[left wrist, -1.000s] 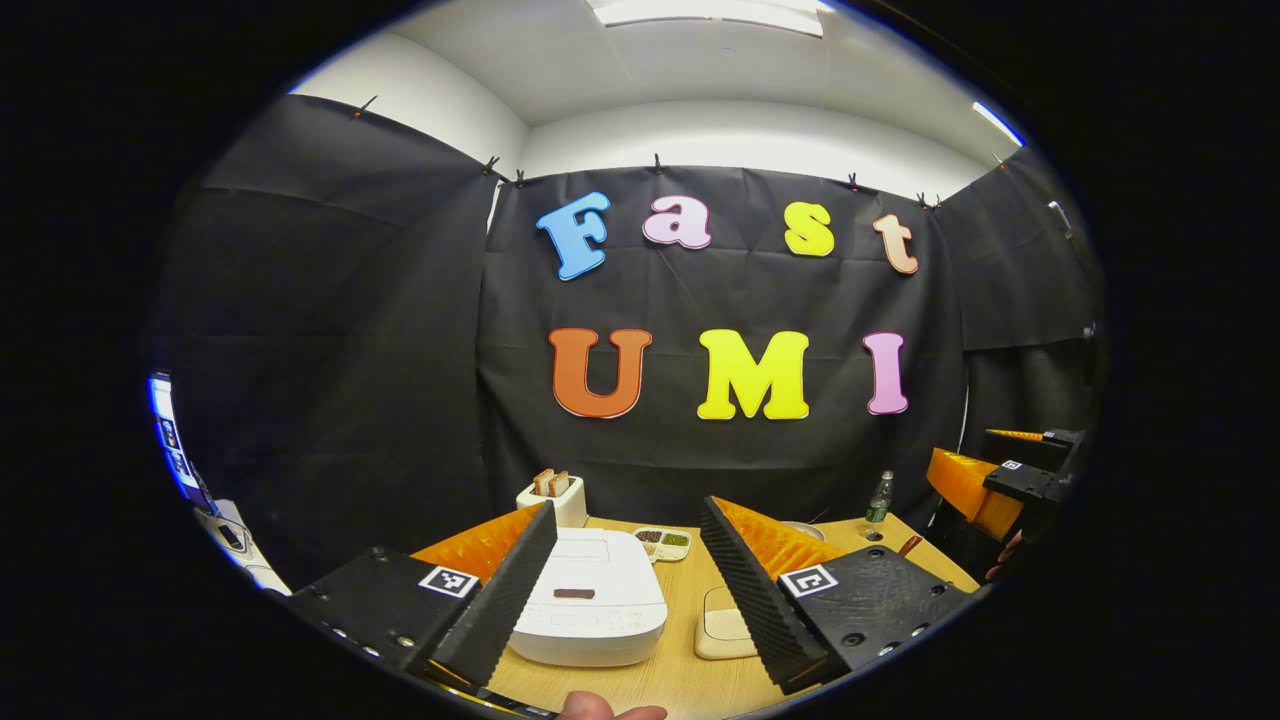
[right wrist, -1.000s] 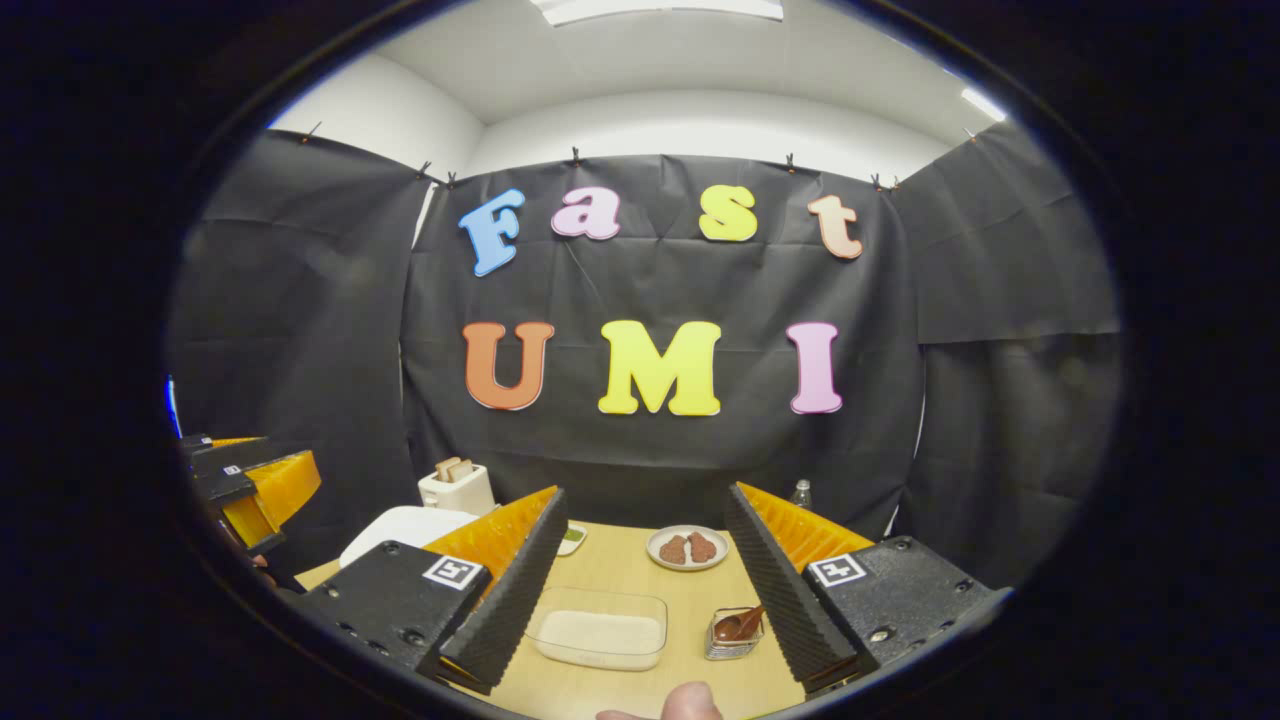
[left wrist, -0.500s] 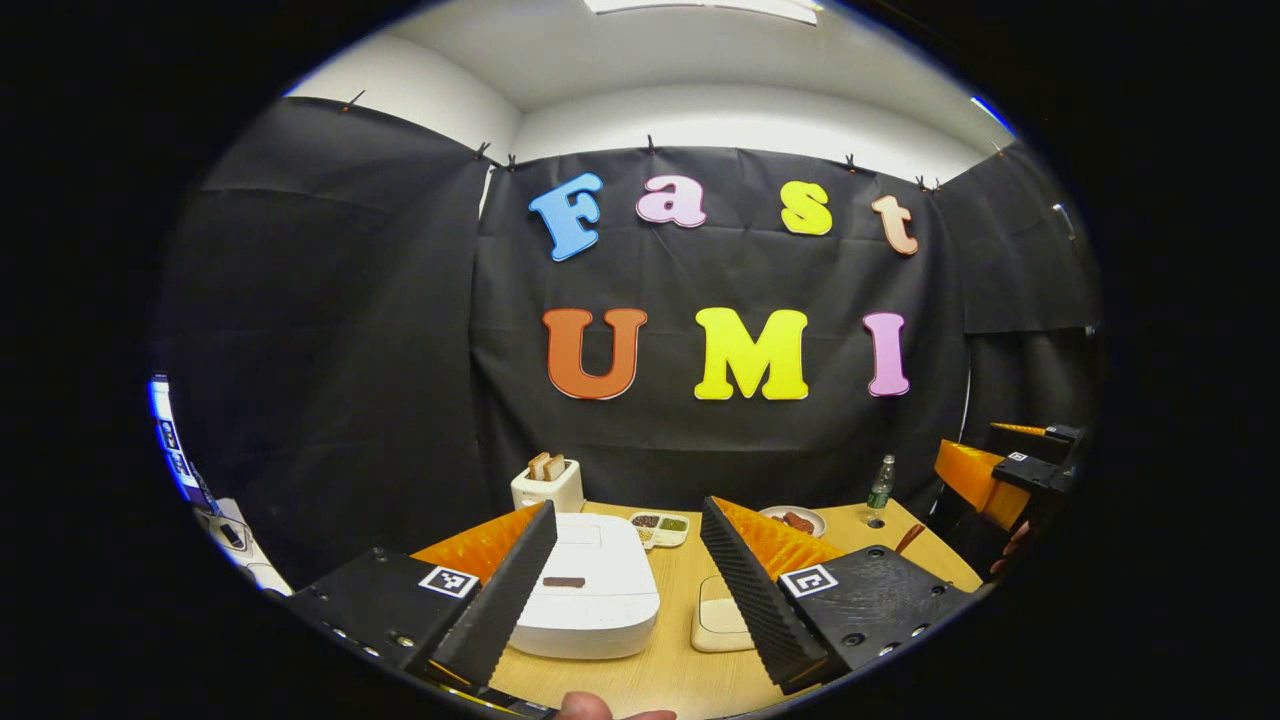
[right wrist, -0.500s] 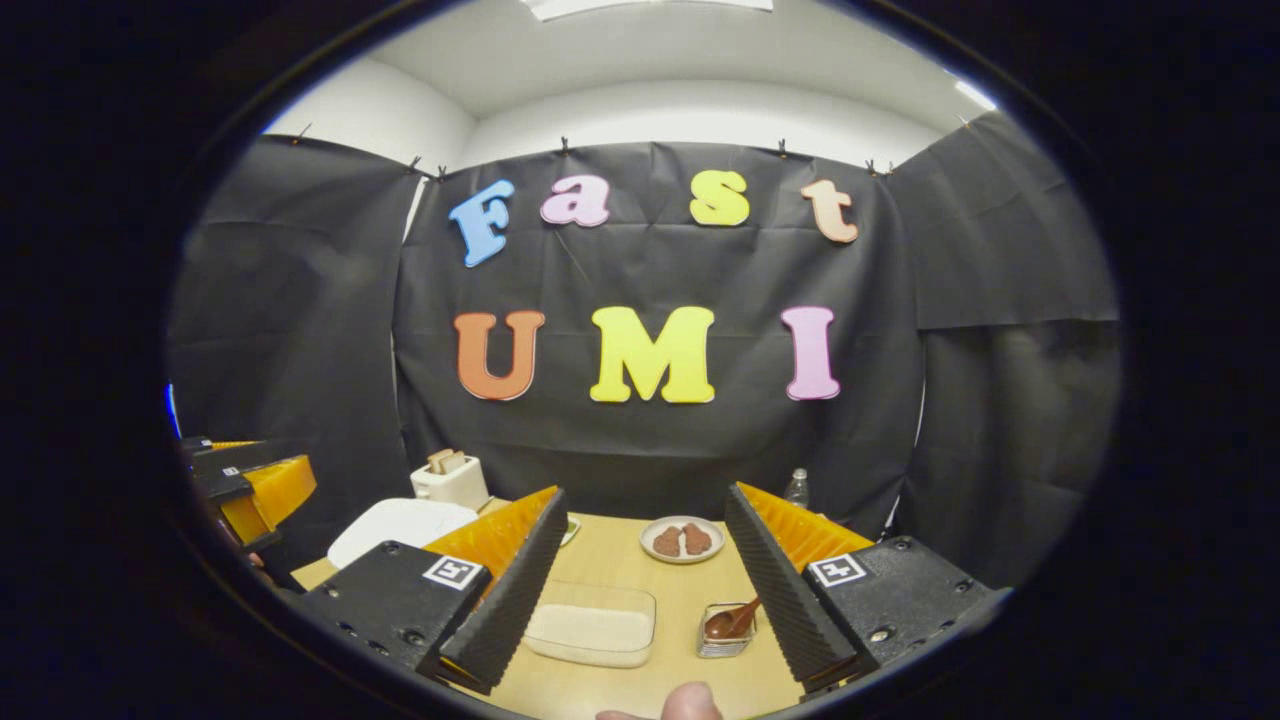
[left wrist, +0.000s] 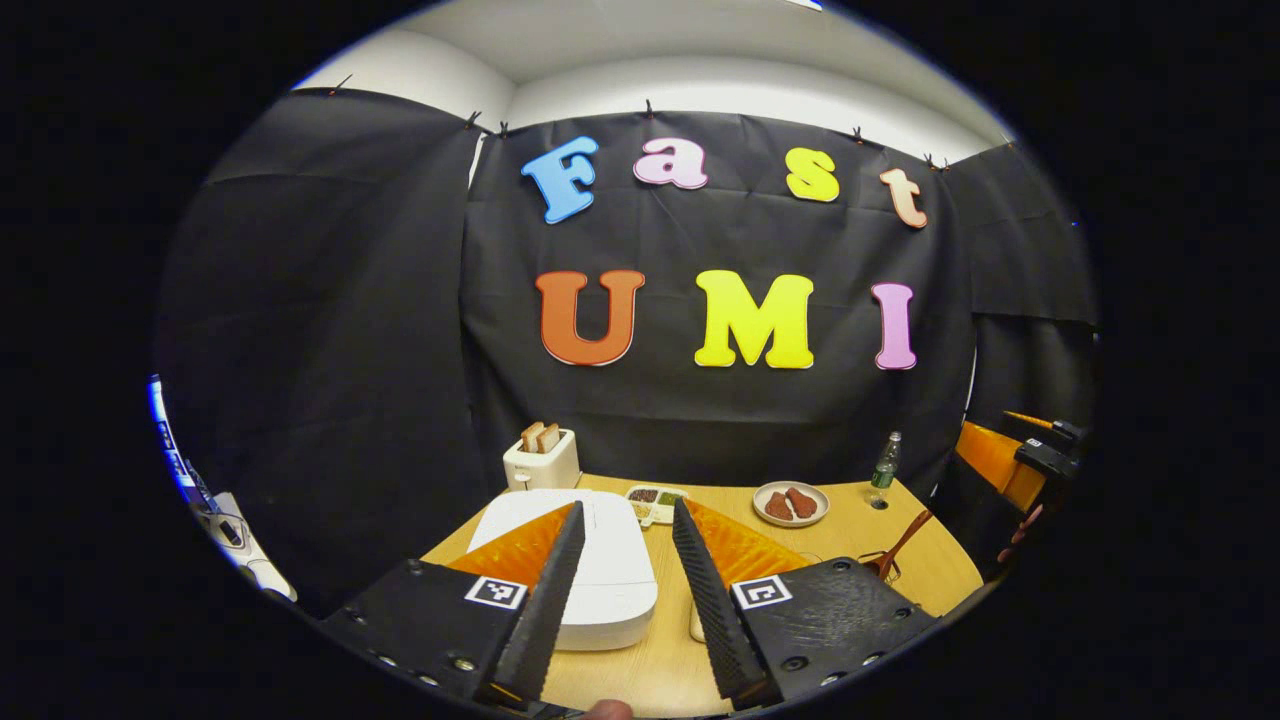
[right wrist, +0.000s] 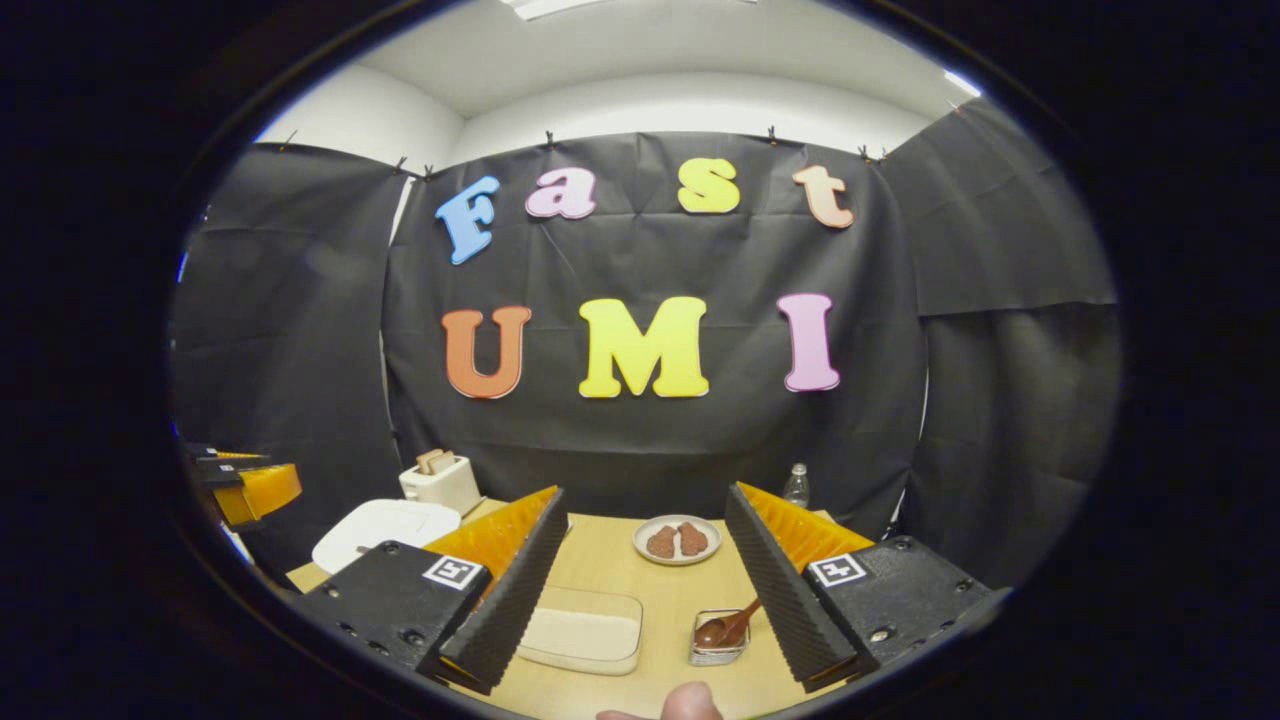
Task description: Close the left gripper, press the button to open the rice cooker; take a wooden spoon from the chopstick holder with the right hand, scoop a spoonful of rice and pour it into the rice cooker, then put the wooden spoon back into the chopstick holder.
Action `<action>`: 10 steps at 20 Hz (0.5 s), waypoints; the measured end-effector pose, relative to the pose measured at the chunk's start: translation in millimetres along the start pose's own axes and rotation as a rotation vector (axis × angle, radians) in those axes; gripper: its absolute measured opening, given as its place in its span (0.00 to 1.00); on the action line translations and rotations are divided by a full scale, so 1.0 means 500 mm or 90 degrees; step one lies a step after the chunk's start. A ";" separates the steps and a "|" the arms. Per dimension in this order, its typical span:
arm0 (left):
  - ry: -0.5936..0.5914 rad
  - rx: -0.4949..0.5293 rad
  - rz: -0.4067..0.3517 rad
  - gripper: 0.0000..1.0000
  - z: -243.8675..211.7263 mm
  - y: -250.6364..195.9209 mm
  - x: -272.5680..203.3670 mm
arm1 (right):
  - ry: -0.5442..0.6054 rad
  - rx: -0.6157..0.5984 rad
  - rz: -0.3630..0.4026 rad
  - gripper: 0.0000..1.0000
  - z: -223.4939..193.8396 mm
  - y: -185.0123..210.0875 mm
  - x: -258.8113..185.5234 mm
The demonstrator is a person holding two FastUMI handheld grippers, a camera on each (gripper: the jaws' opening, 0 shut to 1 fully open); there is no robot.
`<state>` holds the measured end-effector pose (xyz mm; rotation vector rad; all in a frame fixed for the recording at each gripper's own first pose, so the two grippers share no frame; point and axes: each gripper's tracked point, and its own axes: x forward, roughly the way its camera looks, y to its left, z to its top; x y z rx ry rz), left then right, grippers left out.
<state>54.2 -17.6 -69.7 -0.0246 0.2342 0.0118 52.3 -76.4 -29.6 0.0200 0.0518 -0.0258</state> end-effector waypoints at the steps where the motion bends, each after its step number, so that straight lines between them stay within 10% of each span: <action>1: 0.016 -0.001 -0.003 0.58 -0.010 0.002 0.007 | 0.000 0.002 -0.001 1.00 -0.001 -0.005 0.006; 2: 0.031 0.002 0.004 0.56 -0.016 0.012 0.023 | 0.002 0.004 -0.002 1.00 -0.005 -0.009 0.011; 4: 0.070 0.003 0.000 0.10 -0.042 0.019 0.035 | 0.005 0.008 -0.004 1.00 -0.011 -0.017 0.020; 10: 0.169 -0.022 -0.001 0.05 -0.093 0.062 0.086 | 0.010 0.014 -0.029 1.00 -0.021 -0.056 0.040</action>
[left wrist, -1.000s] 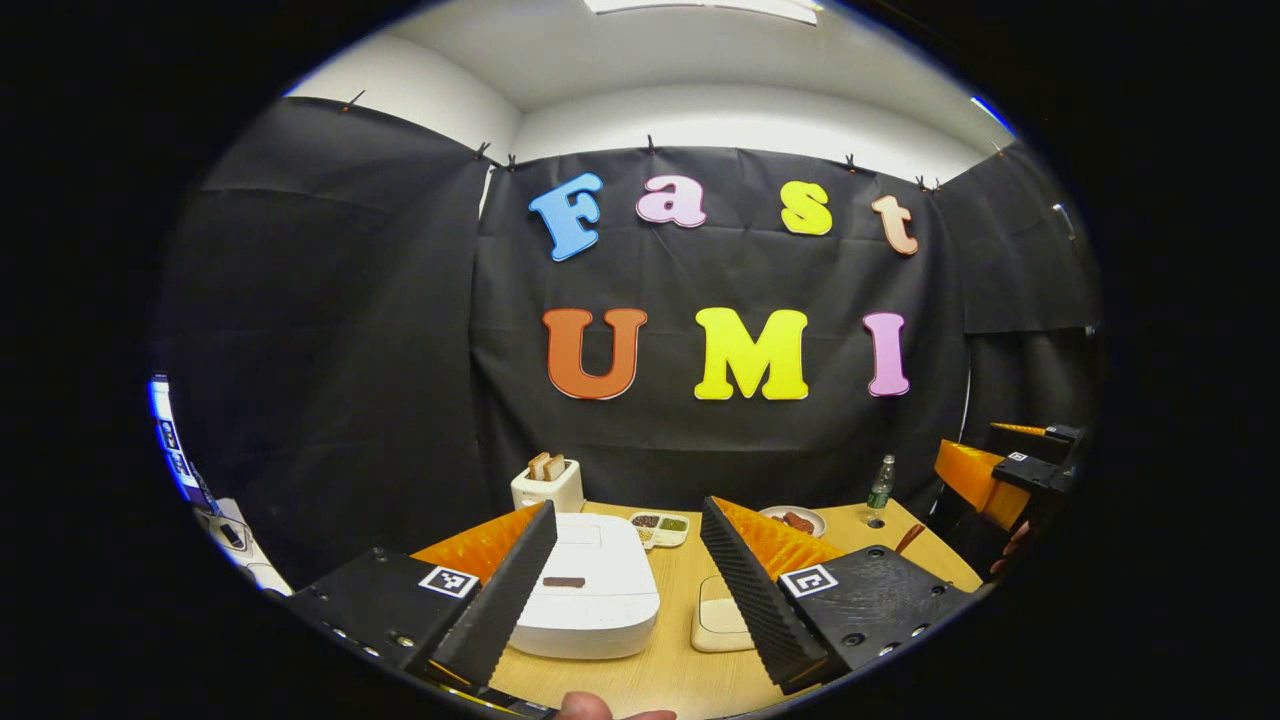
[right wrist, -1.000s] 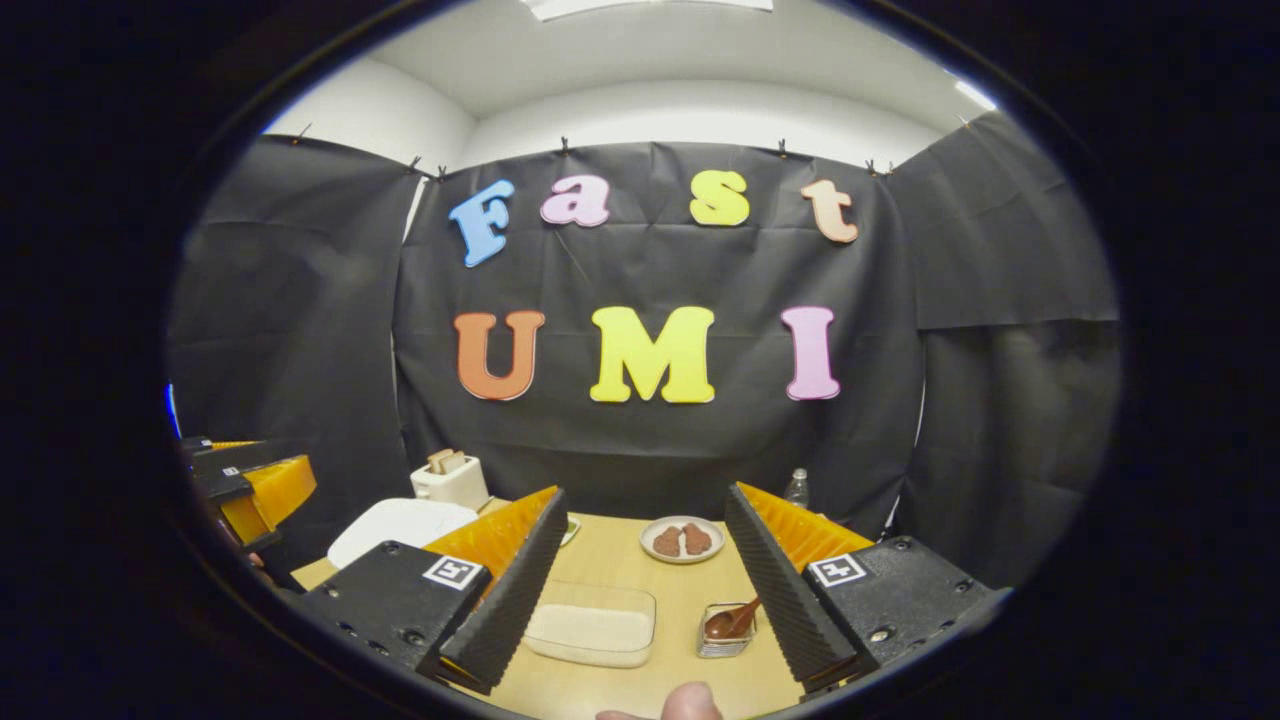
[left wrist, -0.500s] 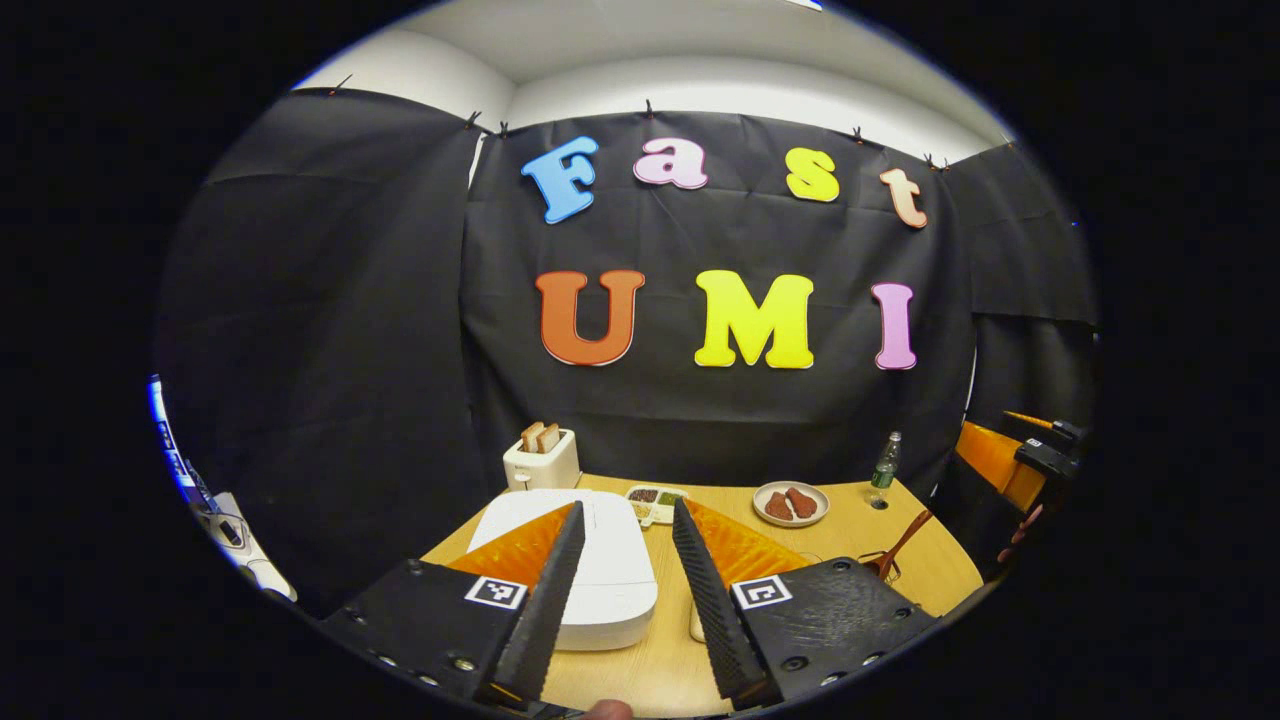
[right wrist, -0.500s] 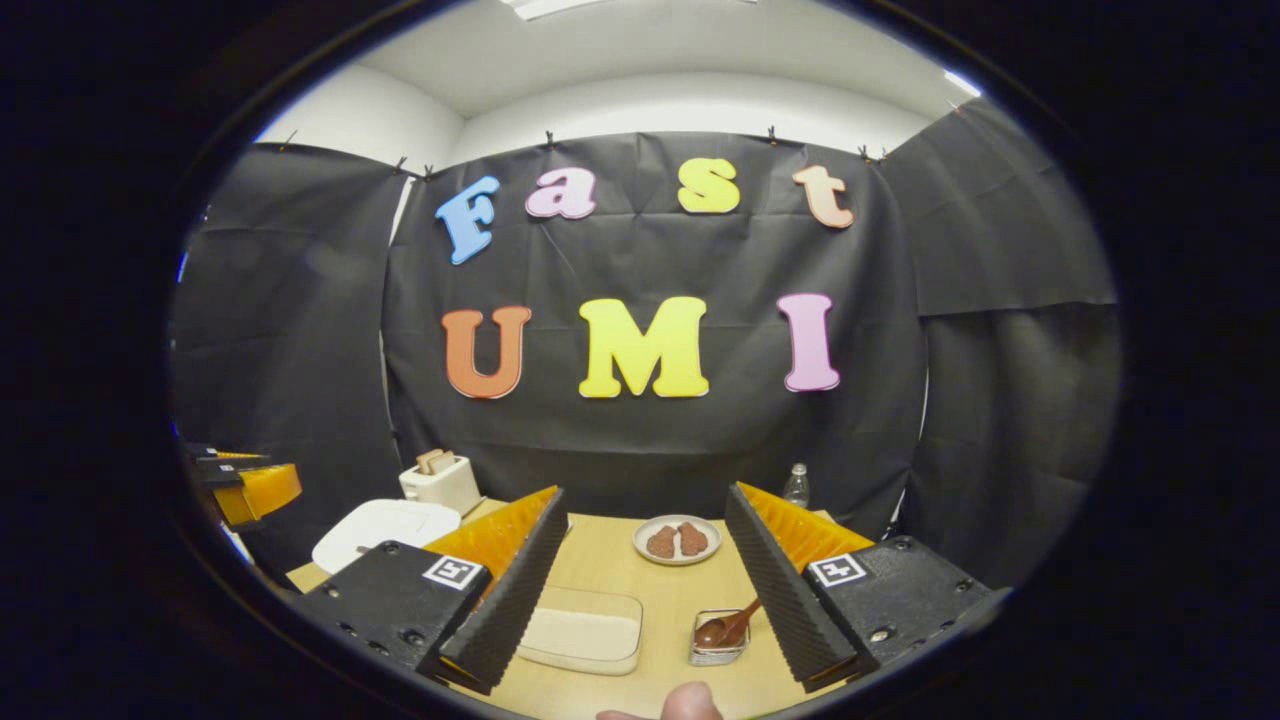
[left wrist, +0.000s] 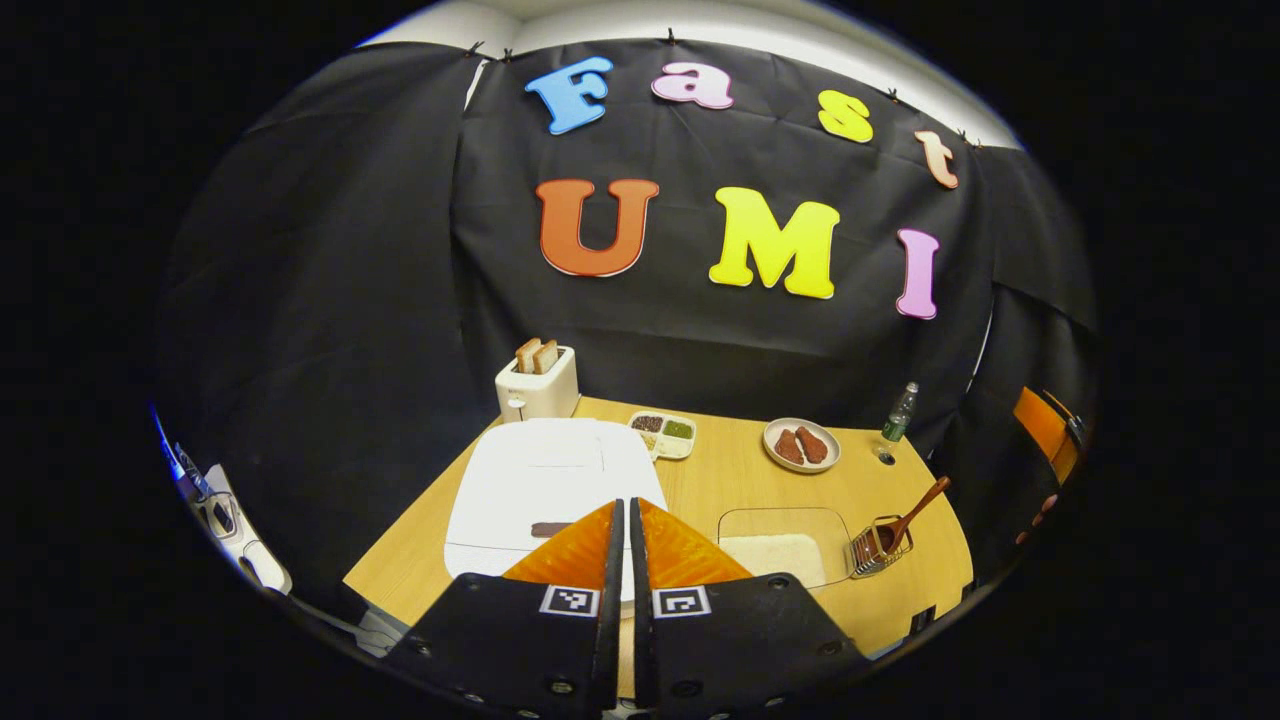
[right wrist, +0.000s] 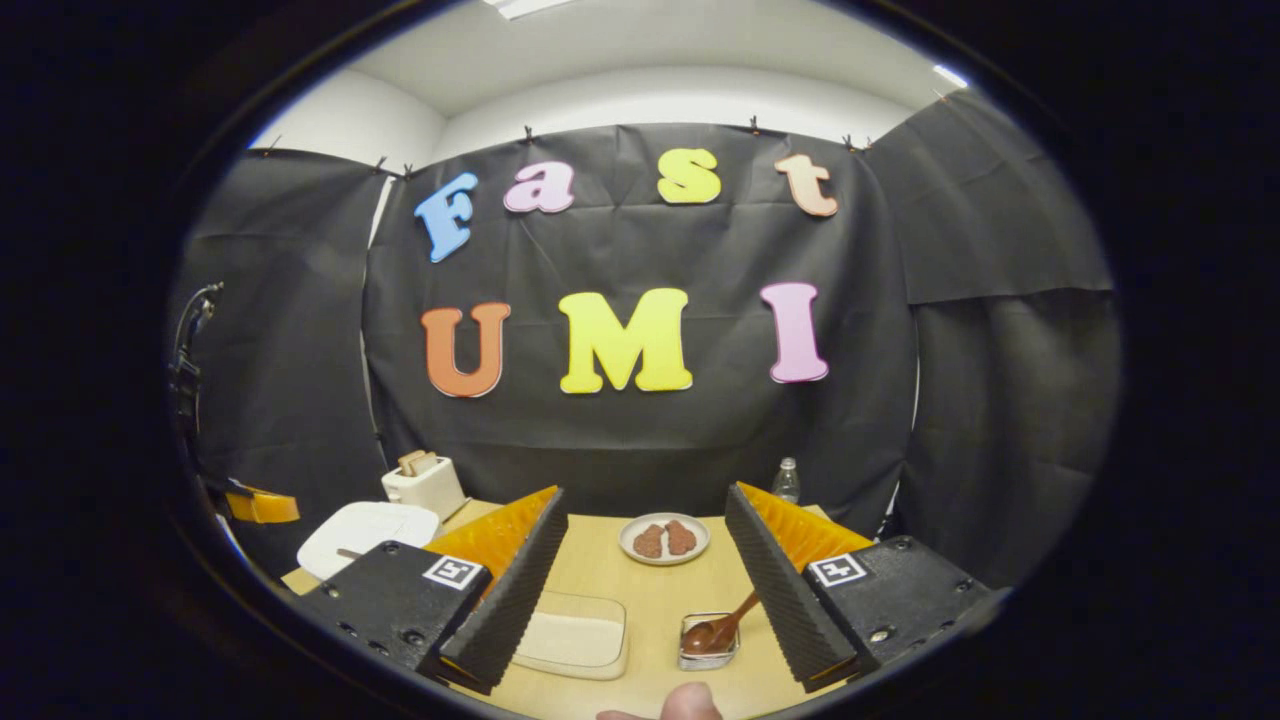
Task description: Close the left gripper, press the button to open the rice cooker; take a wooden spoon from the chopstick holder with the right hand, scoop a spoonful of rice and pour it into the rice cooker, then put the wooden spoon back into the chopstick holder.
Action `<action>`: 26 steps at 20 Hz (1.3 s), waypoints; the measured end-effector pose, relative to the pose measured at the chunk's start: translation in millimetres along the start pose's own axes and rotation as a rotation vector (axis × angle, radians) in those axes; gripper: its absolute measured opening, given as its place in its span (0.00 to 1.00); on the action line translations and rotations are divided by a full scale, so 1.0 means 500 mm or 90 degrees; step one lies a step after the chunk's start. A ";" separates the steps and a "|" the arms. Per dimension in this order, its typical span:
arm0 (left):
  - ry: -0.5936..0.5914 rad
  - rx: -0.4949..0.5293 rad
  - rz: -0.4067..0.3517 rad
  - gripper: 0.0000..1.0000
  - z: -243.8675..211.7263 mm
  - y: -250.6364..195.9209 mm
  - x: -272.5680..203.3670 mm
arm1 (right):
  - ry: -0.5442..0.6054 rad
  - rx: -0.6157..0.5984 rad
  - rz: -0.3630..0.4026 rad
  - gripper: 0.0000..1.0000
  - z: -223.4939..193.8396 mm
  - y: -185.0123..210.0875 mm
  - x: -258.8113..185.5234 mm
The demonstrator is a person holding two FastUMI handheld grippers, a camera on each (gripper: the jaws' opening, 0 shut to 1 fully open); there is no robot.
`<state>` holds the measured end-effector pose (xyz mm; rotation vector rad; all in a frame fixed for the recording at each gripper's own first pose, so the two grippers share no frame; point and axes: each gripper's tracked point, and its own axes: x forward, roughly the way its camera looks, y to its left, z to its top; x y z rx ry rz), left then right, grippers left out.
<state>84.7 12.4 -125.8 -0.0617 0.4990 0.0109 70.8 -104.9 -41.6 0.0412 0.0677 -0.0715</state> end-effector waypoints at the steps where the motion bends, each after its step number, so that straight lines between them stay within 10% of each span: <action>1: 0.008 -0.004 0.006 0.05 -0.006 0.018 0.016 | 0.005 0.001 -0.005 0.99 -0.005 -0.006 0.004; 26: 0.230 -0.081 -0.006 0.00 -0.176 0.116 0.202 | 0.089 -0.001 -0.011 1.00 -0.076 -0.011 0.074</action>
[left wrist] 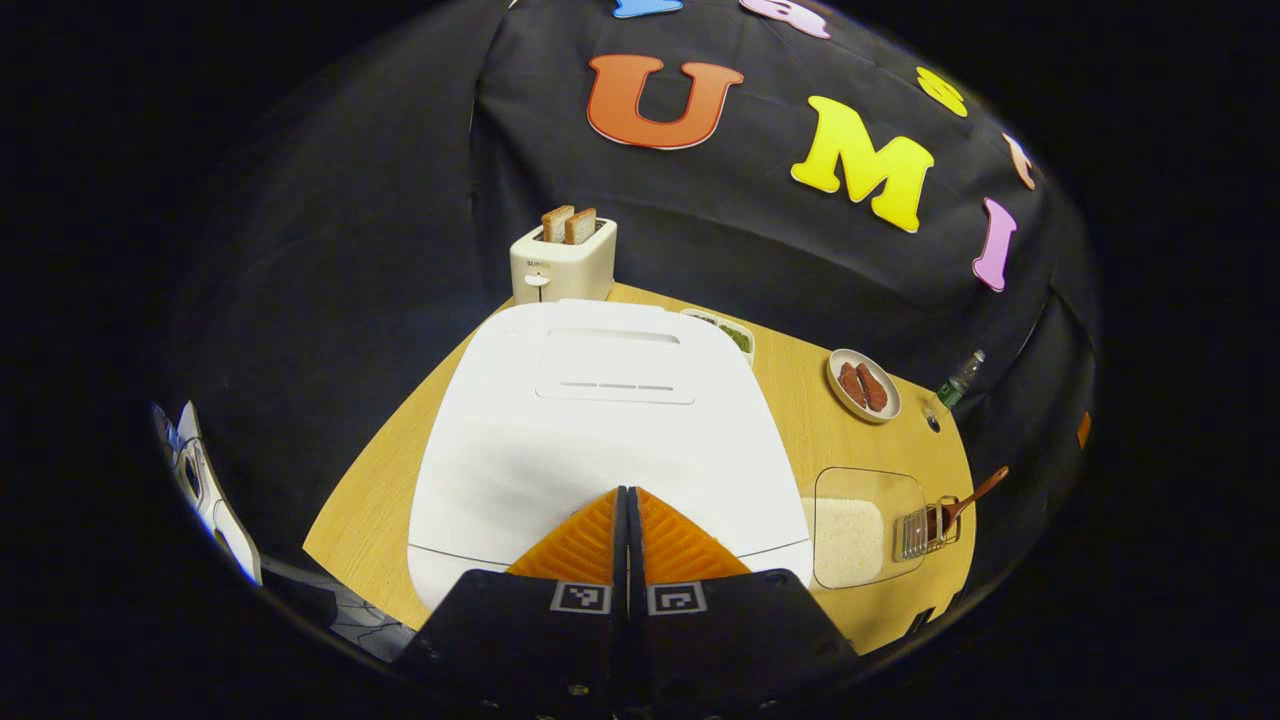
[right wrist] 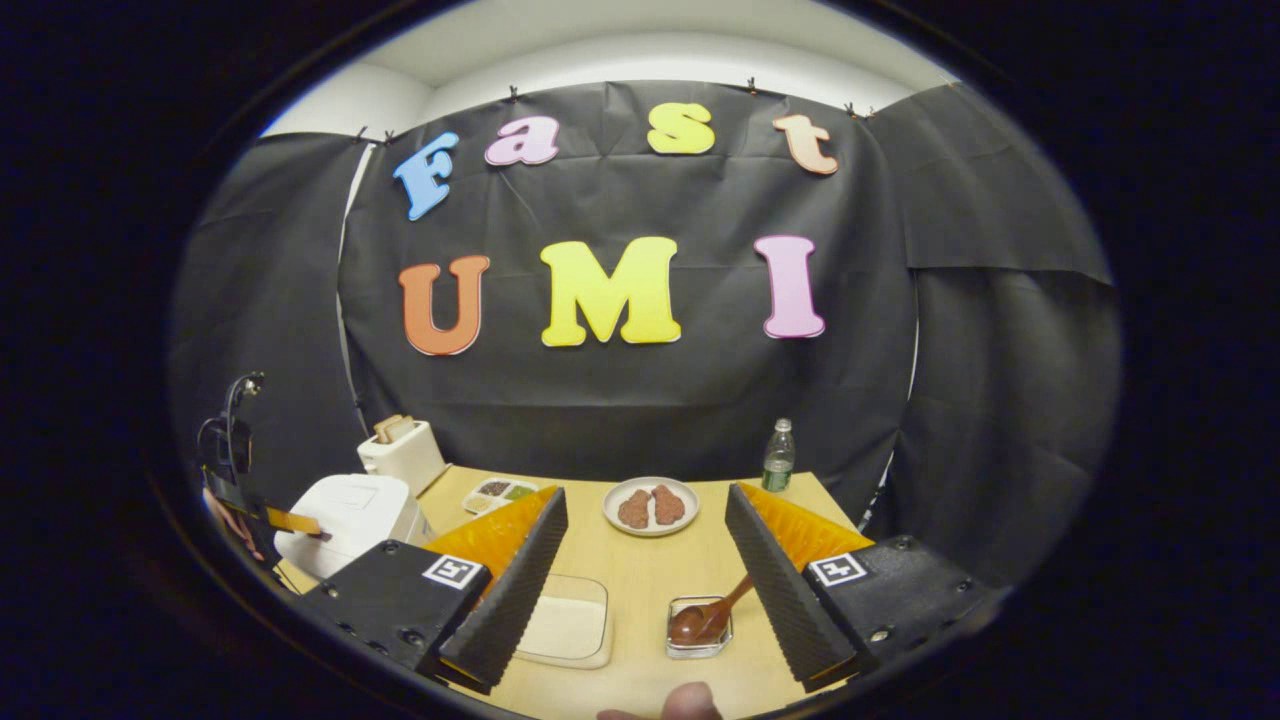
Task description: Close the left gripper, press the button to open the rice cooker; take a wooden spoon from the chopstick holder with the right hand, scoop a spoonful of rice and pour it into the rice cooker, then put the wooden spoon back into the chopstick holder.
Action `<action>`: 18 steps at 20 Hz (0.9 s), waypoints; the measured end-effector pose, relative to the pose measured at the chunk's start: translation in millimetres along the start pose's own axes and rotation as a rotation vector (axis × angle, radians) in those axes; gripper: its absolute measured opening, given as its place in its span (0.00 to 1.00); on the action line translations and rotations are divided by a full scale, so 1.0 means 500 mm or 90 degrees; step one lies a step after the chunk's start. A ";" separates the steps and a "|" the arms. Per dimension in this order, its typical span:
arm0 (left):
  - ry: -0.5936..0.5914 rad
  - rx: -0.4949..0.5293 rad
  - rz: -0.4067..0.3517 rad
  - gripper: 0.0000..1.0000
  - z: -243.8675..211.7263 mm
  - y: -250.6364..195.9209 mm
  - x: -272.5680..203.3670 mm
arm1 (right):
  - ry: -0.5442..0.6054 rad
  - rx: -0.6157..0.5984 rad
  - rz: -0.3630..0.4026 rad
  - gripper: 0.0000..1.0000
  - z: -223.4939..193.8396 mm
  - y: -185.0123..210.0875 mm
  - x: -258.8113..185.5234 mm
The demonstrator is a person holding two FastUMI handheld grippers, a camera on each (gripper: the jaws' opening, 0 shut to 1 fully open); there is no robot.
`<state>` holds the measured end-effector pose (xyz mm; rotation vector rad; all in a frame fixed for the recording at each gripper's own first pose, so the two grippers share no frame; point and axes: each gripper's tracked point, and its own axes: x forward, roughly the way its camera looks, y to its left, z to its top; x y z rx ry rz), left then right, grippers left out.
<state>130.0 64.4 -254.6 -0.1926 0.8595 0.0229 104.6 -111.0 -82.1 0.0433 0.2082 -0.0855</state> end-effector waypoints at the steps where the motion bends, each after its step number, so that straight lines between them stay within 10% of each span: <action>1: -0.008 -0.001 -0.001 0.00 0.005 0.001 0.004 | 0.002 0.002 0.002 1.00 -0.002 0.005 -0.001; 7: -0.019 -0.005 0.004 0.00 0.024 0.001 -0.008 | -0.003 -0.005 0.010 1.00 0.002 0.013 -0.022; 13: -0.220 0.026 0.016 0.05 0.202 -0.026 -0.093 | -0.040 -0.052 -0.032 1.00 0.038 -0.052 -0.052; 18: -0.339 0.038 0.044 0.41 0.332 -0.017 -0.151 | -0.049 -0.057 -0.054 1.00 0.044 -0.084 -0.081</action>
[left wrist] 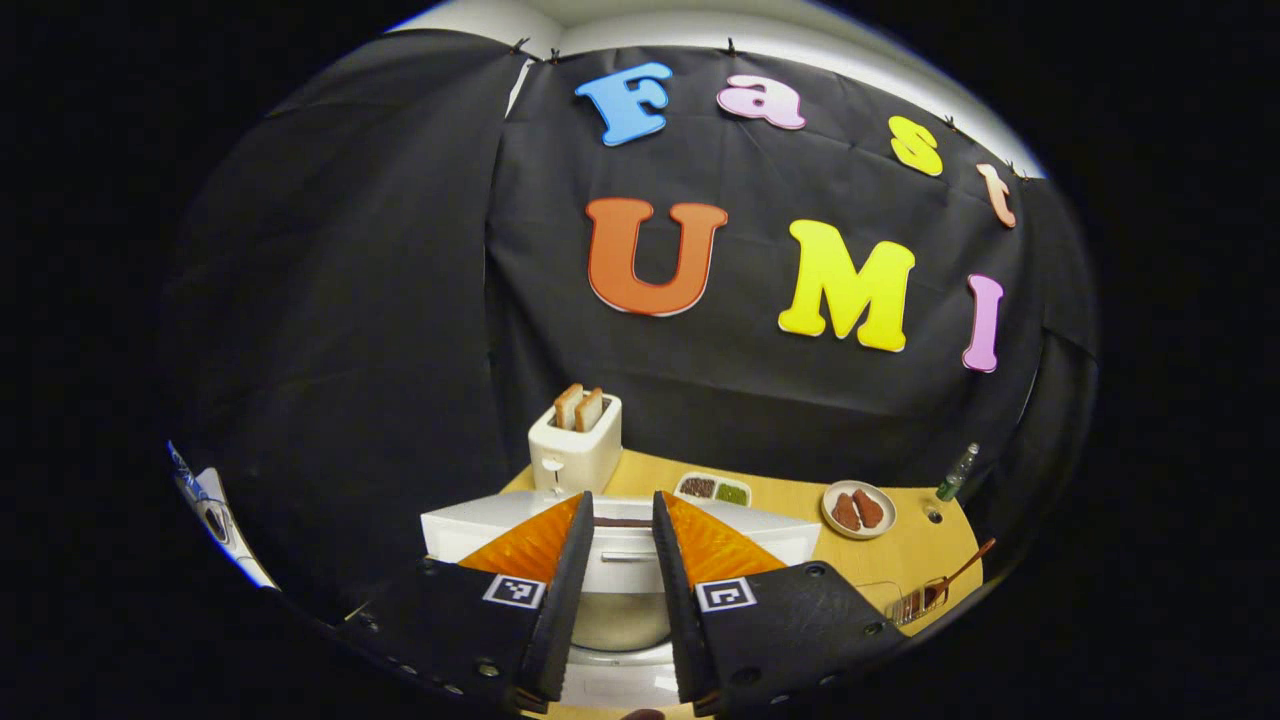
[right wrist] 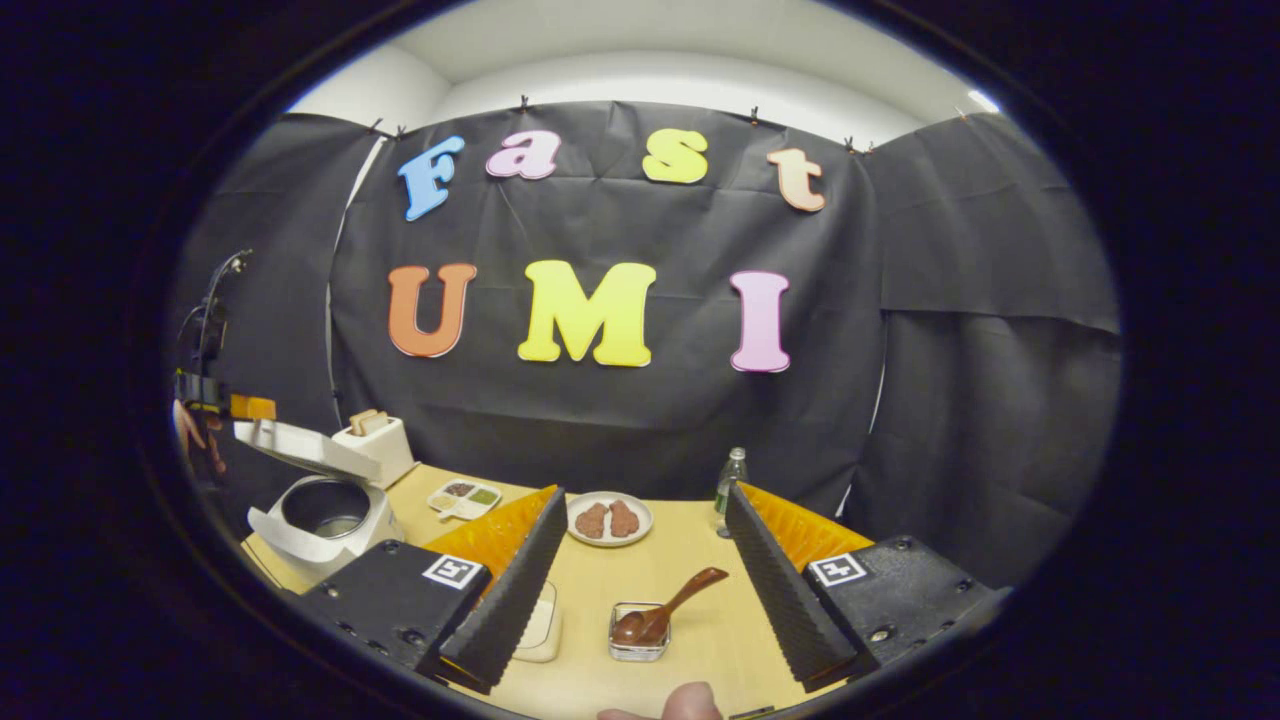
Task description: Close the left gripper, press the button to open the rice cooker; take a wooden spoon from the chopstick holder with the right hand, scoop a spoonful of rice and pour it into the rice cooker, then put the wooden spoon back into the chopstick holder.
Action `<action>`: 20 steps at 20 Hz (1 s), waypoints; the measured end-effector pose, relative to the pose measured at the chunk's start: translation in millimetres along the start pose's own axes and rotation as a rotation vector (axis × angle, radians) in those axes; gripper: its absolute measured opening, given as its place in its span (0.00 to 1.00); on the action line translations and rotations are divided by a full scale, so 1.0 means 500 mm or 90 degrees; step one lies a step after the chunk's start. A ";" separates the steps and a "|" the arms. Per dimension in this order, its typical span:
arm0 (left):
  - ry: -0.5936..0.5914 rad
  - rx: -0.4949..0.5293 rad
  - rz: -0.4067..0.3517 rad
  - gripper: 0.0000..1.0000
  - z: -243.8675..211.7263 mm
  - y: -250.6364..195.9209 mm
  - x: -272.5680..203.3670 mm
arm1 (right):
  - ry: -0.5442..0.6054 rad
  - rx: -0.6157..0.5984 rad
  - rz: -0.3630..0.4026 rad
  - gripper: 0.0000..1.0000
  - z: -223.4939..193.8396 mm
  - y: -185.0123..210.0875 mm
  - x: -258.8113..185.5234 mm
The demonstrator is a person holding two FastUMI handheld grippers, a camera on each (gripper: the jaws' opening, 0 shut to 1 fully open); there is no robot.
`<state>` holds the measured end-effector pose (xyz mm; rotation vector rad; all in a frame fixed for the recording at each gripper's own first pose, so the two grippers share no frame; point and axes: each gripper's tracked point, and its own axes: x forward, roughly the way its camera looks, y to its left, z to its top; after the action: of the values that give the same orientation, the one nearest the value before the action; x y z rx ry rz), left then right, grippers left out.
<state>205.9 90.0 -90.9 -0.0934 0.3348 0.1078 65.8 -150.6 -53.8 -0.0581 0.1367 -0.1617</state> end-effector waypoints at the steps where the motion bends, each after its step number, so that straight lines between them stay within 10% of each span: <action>1: -0.014 -0.004 -0.004 0.40 0.020 -0.004 0.002 | 0.001 0.001 -0.003 1.00 -0.002 -0.006 -0.004; 6: -0.090 0.011 -0.013 0.46 0.078 -0.020 -0.049 | 0.024 0.031 0.021 1.00 -0.027 -0.018 -0.008; 13: -0.131 0.033 -0.021 0.79 0.097 -0.064 -0.146 | 0.035 0.051 0.036 1.00 -0.056 -0.034 -0.005; 14: -0.136 0.027 -0.025 0.96 0.094 -0.077 -0.162 | 0.040 0.052 0.033 1.00 -0.066 -0.040 -0.002; 20: -0.153 0.041 -0.027 0.95 0.084 -0.114 -0.210 | 0.076 0.061 0.033 1.00 -0.130 -0.054 0.019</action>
<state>127.7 29.0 -12.5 -0.0236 0.0961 0.0661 61.8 -181.8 -117.4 0.0507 0.2496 -0.1202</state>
